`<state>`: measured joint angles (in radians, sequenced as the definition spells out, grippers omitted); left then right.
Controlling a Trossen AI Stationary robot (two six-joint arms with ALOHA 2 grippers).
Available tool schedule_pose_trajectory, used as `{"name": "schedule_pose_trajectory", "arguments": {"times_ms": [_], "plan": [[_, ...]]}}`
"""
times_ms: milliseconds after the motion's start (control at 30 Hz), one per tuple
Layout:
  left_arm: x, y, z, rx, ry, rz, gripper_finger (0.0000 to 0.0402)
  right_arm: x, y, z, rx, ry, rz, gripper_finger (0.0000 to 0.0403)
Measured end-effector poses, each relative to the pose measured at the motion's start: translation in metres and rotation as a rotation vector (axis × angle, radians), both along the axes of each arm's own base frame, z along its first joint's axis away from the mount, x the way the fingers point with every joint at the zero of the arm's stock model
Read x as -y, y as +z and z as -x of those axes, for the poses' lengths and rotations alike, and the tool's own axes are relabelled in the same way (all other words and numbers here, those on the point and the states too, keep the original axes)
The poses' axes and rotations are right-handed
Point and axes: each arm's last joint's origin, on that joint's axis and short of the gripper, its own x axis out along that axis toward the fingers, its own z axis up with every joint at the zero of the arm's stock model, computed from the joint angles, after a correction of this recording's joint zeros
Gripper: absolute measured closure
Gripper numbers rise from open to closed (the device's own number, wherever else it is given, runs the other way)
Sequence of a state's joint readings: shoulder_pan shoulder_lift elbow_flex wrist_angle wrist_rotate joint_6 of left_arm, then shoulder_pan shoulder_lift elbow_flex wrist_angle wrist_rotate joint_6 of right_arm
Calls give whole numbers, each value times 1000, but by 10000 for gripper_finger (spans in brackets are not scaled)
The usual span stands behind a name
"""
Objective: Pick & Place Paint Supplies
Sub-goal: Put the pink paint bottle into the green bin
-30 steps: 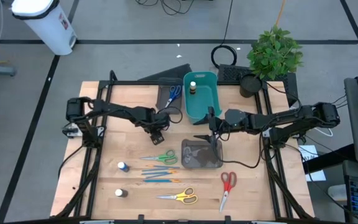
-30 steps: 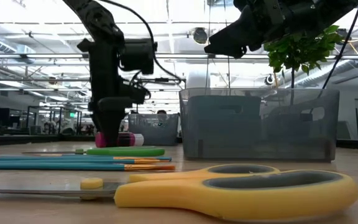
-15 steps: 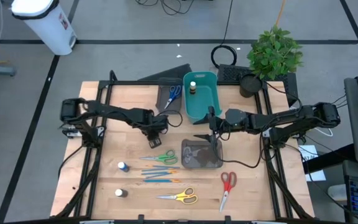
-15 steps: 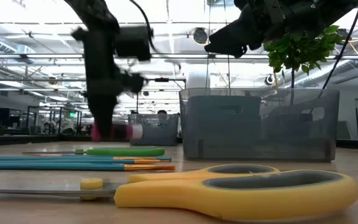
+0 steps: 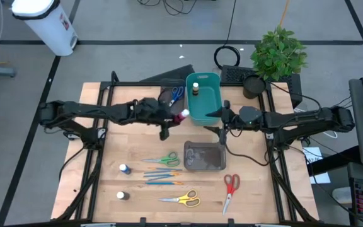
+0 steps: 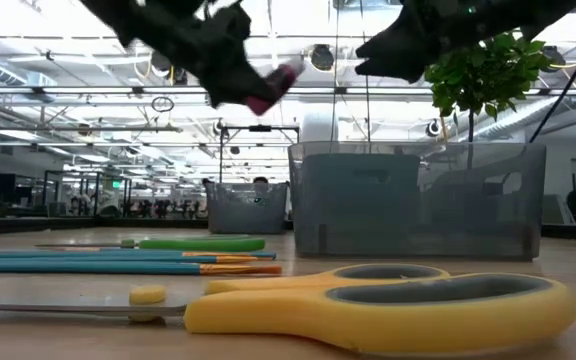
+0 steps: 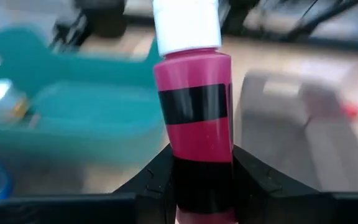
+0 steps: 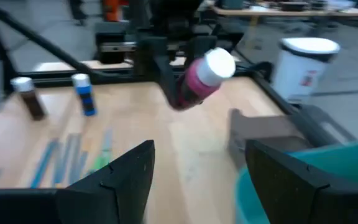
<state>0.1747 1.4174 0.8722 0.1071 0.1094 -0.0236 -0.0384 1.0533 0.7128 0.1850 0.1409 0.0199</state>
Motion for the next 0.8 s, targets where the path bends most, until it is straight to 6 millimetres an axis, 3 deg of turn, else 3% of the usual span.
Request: {"name": "schedule_pose_trajectory", "arguments": {"times_ms": [67,233,600,800], "plan": [[-5,-9,-4,87,-68,1,294,1,0,1,-6,-36,1,161],[-9,-3,-19,306,-128,-115,295,12,6,-3,80,-45,-2,161],[-28,-34,-38,235,-53,-164,295,44,50,-15,-25,-61,-81,141],[-33,-31,-37,256,-37,-161,295,55,44,-31,-81,-23,-121,145]]}}
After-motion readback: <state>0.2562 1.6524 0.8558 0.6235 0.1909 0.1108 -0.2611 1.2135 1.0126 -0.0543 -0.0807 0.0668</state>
